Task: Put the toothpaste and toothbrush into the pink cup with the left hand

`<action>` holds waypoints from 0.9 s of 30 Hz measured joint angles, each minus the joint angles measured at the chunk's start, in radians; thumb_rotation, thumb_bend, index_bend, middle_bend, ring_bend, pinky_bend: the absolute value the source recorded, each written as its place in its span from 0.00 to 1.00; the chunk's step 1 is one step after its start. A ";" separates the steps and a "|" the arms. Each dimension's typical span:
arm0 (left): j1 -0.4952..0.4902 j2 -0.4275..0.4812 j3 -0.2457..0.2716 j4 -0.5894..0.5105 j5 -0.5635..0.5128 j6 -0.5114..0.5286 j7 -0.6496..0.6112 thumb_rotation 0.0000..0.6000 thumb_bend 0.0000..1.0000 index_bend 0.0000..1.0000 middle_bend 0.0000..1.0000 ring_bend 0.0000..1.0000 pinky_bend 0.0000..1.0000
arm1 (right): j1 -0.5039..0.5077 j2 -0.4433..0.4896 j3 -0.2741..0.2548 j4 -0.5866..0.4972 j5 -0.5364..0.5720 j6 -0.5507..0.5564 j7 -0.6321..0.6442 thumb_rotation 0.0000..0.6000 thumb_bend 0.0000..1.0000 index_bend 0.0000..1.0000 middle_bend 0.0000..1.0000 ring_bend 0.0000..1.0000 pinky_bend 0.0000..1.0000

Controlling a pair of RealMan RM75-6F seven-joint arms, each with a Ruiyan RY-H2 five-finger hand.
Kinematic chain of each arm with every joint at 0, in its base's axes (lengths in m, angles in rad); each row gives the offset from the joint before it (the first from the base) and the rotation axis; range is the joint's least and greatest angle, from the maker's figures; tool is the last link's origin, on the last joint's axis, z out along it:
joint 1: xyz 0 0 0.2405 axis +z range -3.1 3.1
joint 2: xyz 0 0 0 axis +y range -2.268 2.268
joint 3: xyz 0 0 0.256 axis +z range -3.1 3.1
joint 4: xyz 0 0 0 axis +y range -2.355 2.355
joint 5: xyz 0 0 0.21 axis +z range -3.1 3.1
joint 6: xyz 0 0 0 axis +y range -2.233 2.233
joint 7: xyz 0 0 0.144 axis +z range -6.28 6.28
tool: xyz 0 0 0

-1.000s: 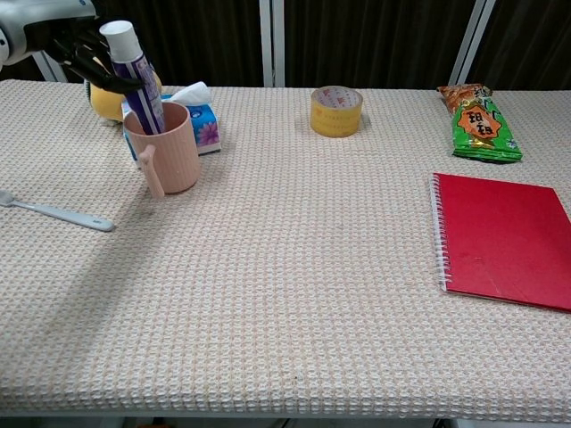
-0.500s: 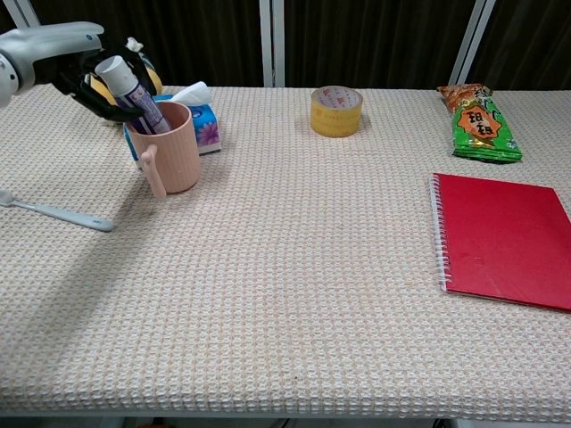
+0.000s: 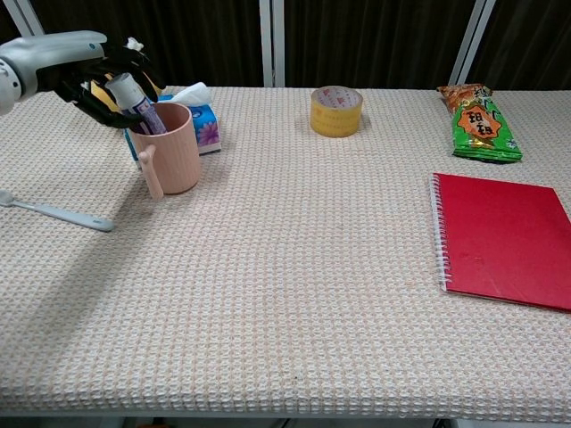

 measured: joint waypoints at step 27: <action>0.387 0.166 0.225 -0.108 0.277 0.473 0.135 1.00 0.32 0.42 0.31 0.21 0.32 | -0.027 0.066 0.017 -0.151 -0.052 0.105 -0.044 1.00 0.43 0.00 0.00 0.00 0.00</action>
